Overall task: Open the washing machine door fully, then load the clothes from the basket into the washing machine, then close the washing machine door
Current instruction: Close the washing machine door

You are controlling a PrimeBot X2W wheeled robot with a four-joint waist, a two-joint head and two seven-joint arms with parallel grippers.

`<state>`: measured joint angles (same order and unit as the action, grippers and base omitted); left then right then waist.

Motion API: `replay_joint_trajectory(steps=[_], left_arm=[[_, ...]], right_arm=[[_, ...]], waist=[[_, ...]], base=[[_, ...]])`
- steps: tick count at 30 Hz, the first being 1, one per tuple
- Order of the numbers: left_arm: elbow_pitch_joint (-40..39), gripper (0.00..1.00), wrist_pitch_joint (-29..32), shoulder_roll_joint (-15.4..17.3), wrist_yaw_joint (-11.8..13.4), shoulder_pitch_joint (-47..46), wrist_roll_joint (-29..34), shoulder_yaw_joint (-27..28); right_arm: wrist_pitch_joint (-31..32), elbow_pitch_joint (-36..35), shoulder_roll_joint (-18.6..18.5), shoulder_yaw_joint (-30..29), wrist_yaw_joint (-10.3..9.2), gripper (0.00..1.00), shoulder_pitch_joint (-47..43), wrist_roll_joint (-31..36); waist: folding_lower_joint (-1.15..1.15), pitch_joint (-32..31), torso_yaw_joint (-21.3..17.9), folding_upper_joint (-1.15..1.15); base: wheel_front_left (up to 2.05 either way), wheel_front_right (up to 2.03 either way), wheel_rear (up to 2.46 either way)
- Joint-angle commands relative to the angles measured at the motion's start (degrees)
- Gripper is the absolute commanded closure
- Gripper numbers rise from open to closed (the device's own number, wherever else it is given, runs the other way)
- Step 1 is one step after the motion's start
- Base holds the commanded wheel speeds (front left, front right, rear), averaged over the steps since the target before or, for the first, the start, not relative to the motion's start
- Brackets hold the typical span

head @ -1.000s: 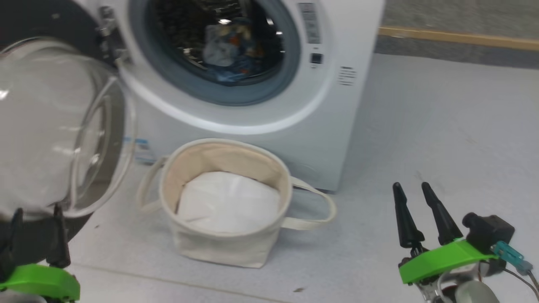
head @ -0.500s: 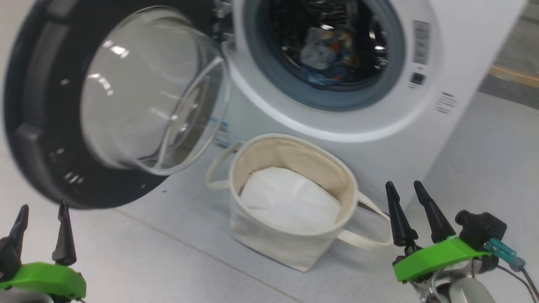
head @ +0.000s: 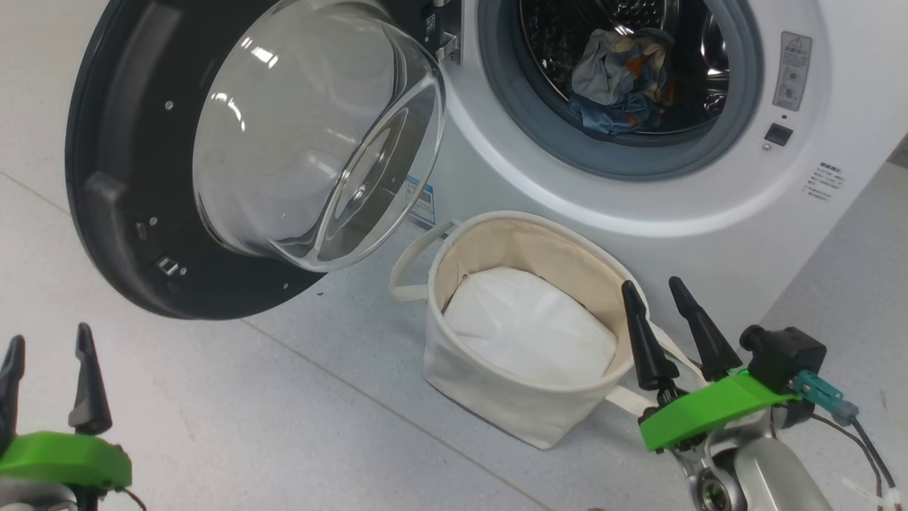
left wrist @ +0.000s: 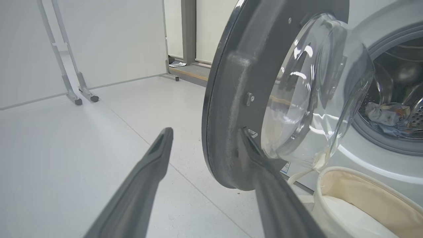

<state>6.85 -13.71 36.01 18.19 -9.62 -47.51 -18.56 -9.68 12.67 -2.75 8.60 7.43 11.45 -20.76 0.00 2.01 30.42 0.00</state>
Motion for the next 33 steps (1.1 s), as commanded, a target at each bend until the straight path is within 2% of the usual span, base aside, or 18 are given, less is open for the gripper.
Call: replay_joint_trajectory(steps=[1,2,3,4,6,10,11,13,17,19,22,27,29,33], left_arm=[[-1.8,0.0,-0.8,1.9,0.4,-2.3,-0.8,3.9],[-1.7,0.0,-0.8,1.8,0.4,-2.1,-1.2,4.4],[-1.6,0.79,-0.9,1.8,0.4,-1.9,-1.6,4.9],[-1.4,1.0,-0.8,2.0,0.2,-1.7,-2.0,5.3],[-1.1,1.0,0.4,2.3,-1.6,-1.6,-4.3,6.2],[1.7,1.0,4.3,3.2,-7.3,-3.1,-13.9,11.5],[1.7,1.0,4.3,3.2,-7.3,-3.1,-13.9,11.5],[4.9,1.0,7.3,4.5,-9.6,-4.9,-18.8,14.7],[12.7,1.0,17.5,5.9,-14.8,-10.8,-31.8,20.6],[17.1,1.0,23.6,6.9,-16.4,-14.3,-37.4,22.4],[23.8,1.0,32.3,8.0,-17.0,-19.9,-44.2,24.1],[34.0,1.0,42.3,9.7,-15.1,-28.3,-51.1,26.2],[37.2,1.0,44.4,10.3,-15.2,-30.7,-52.0,26.4],[42.0,1.0,46.7,10.6,-16.9,-33.6,-50.9,24.5]], right_arm=[[-0.6,-1.4,-0.1,1.5,0.06,0.0,2.4,-0.3],[-0.7,-1.2,-0.1,1.5,0.06,0.0,2.5,-0.3],[-0.7,-1.0,-0.1,1.6,0.06,0.0,2.5,-0.3],[-0.7,-0.8,-0.1,1.5,0.06,0.0,2.5,-0.2],[-0.7,-0.4,-0.1,1.4,0.06,0.0,2.4,-0.2],[-0.5,-0.3,-0.1,1.4,0.06,0.0,2.4,0.1],[-0.5,-0.3,-0.1,1.4,0.06,0.0,2.4,0.1],[-0.2,-0.5,-0.1,1.4,0.06,0.0,2.5,0.4],[0.8,-1.3,-0.2,0.8,0.06,0.0,2.6,1.4],[1.3,-1.8,-0.3,0.5,0.06,0.0,2.5,1.8],[2.0,-2.5,-0.5,0.0,0.06,0.0,2.0,2.4],[3.4,-4.5,-0.8,-0.5,0.06,0.0,1.7,3.3],[4.2,-5.2,-1.0,-0.6,0.06,0.0,1.7,3.7],[5.7,-6.5,-1.8,-1.0,0.06,0.0,1.4,4.2]], waist=[[0.0,0.0,0.0,0.0],[0.0,0.1,0.0,0.0],[0.0,0.1,0.0,0.0],[0.0,0.0,-0.1,0.0],[0.0,0.0,-0.1,0.0],[0.0,0.2,-0.3,0.0],[0.0,0.2,-0.3,0.0],[0.0,0.4,-0.4,0.0],[0.0,1.3,-0.7,0.0],[0.0,1.5,-0.8,0.0],[0.0,1.4,-1.1,0.0],[0.0,1.8,-2.4,0.0],[0.0,1.9,-3.0,0.0],[0.0,2.2,-4.1,0.0]], base=[[0.0,0.0,0.0],[0.0,0.0,0.0],[0.0,0.0,0.0],[0.0,0.0,0.0],[0.0,0.0,0.0],[0.0,0.0,0.0],[0.0,0.0,0.0],[0.0,0.0,0.0],[0.0,0.0,0.0],[0.0,0.0,0.0],[0.0,0.0,0.0],[0.0,0.0,0.0],[0.0,0.0,0.0],[0.0,0.0,0.0]])
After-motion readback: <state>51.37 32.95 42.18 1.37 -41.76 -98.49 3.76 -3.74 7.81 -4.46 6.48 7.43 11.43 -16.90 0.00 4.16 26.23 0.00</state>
